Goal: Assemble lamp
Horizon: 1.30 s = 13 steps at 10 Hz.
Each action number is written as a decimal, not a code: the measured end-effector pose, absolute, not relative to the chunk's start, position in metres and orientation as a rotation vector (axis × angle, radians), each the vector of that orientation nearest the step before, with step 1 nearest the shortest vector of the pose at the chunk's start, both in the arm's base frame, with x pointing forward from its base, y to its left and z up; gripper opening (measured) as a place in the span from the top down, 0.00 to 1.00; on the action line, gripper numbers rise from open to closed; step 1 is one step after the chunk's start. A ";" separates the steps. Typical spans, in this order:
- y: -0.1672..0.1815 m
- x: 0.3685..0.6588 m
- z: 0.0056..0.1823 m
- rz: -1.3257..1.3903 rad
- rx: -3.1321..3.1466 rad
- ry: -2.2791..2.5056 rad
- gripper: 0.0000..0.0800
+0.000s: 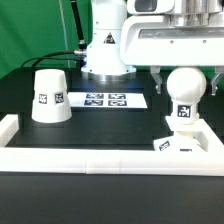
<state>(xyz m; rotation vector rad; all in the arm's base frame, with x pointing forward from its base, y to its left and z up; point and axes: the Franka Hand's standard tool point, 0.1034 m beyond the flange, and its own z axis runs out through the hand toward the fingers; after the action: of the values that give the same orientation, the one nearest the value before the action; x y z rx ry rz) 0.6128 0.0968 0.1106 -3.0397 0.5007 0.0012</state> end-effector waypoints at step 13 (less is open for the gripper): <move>0.113 0.608 0.109 0.073 -2.376 1.865 0.15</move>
Offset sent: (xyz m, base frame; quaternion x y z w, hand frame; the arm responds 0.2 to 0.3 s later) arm 0.0000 0.0000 0.0000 0.0000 0.0000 0.1938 0.9810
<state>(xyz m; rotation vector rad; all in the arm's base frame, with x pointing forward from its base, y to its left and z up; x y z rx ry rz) 0.6081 0.1126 0.1095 -2.3764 1.8654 0.0727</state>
